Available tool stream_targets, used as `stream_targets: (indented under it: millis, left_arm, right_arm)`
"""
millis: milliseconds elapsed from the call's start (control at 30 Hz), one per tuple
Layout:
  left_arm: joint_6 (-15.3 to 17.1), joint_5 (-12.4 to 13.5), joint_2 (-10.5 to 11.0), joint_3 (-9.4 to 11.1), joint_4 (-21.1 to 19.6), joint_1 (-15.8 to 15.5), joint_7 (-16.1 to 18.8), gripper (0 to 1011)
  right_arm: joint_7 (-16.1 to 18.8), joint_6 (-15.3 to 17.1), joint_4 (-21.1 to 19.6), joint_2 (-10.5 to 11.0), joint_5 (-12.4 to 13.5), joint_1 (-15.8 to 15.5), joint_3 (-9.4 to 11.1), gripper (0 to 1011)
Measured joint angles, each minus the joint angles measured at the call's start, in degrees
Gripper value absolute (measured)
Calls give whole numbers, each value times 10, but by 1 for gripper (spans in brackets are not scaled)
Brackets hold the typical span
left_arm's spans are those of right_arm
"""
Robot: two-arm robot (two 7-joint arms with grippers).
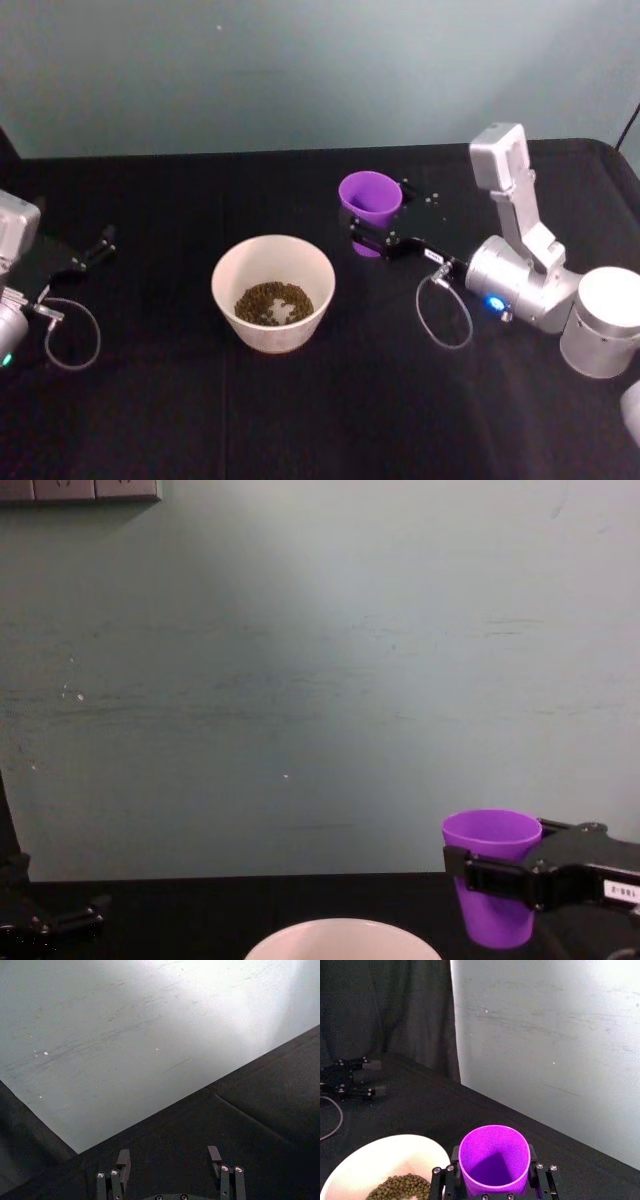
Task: Pick up the cup and pour the mung beans from the cup into the bowl.
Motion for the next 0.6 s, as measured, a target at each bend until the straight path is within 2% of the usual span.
stream_targets:
  millis: [33, 133, 233, 300, 600]
  left_arm:
    - [0, 0, 0, 0, 0, 0, 0, 1000]
    - [0, 0, 0, 0, 0, 0, 0, 1000]
    - [0, 0, 0, 0, 0, 0, 0, 1000]
    - [0, 0, 0, 0, 0, 0, 0, 1000]
    - [0, 0, 0, 0, 0, 0, 0, 1000]
  right_arm:
    - [0, 0, 0, 0, 0, 0, 0, 733]
    - [8, -38, 34, -2, 10, 3, -3, 733]
    - [14, -57, 52, -3, 17, 5, -5, 732]
    - [26, -71, 74, -3, 35, 8, -3, 733]
    - [45, -73, 105, -6, 73, 13, -6, 733]
